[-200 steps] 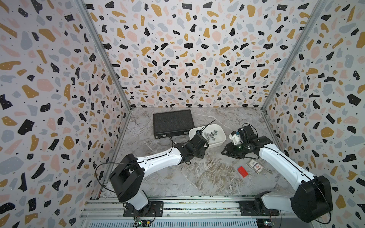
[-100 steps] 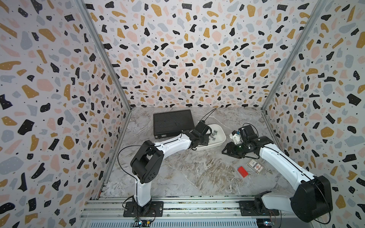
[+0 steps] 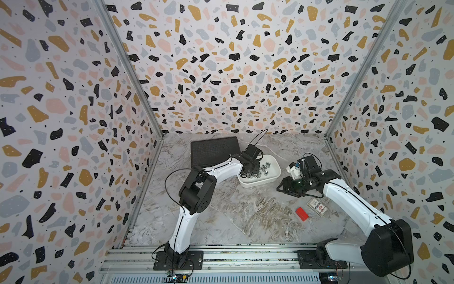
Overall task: Put the socket on the desktop into the storage box
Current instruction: Place the socket head in the storage box.
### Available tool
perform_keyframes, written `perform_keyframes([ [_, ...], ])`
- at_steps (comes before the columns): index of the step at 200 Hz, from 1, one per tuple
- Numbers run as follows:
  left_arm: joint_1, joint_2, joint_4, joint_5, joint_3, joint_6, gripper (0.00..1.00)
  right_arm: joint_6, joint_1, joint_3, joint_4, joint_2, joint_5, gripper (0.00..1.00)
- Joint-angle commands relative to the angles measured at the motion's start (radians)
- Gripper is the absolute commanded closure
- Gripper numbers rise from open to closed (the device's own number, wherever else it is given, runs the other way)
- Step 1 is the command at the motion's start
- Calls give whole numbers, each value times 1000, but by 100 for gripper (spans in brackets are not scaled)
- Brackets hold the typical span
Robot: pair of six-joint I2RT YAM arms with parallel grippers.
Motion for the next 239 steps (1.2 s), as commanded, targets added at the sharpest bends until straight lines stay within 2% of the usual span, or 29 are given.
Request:
perform_keyframes([
  [1, 5, 0, -22, 8, 40, 21, 50, -4, -5, 25, -10, -20, 3, 50],
  [40, 4, -74, -6, -6, -15, 27, 45, -9, -5, 27, -9, -18, 18, 50],
  [118, -5, -445, 26, -16, -293, 52, 40, -66, -6, 82, 2, -20, 112, 49],
  [144, -4, -562, -6, -34, -382, 58, 33, -79, -6, 107, 17, -10, 150, 47],
  [169, 4, -650, -47, -70, -440, 65, 22, -80, -5, 140, 28, 16, 177, 43],
  [171, 6, -656, -50, -71, -445, 64, 8, -81, -6, 143, 29, 19, 178, 42],
  [174, 9, -666, -52, -73, -450, 64, 1, -82, -6, 145, 32, 22, 183, 42],
  [190, 27, -708, -82, -81, -474, 63, 0, -83, -6, 160, 46, 39, 209, 36],
  [191, 29, -711, -84, -81, -475, 63, 0, -82, -6, 162, 46, 41, 209, 31],
  [192, 30, -713, -86, -82, -478, 63, 0, -83, -6, 163, 46, 42, 211, 16],
  [193, 31, -716, -88, -83, -479, 63, 0, -83, -5, 165, 47, 43, 211, 8],
  [196, 35, -723, -91, -86, -482, 63, 0, -83, -7, 169, 47, 47, 215, 1],
  [239, 97, -835, -128, -119, -539, 81, 0, -107, -6, 198, 96, 74, 276, 0],
])
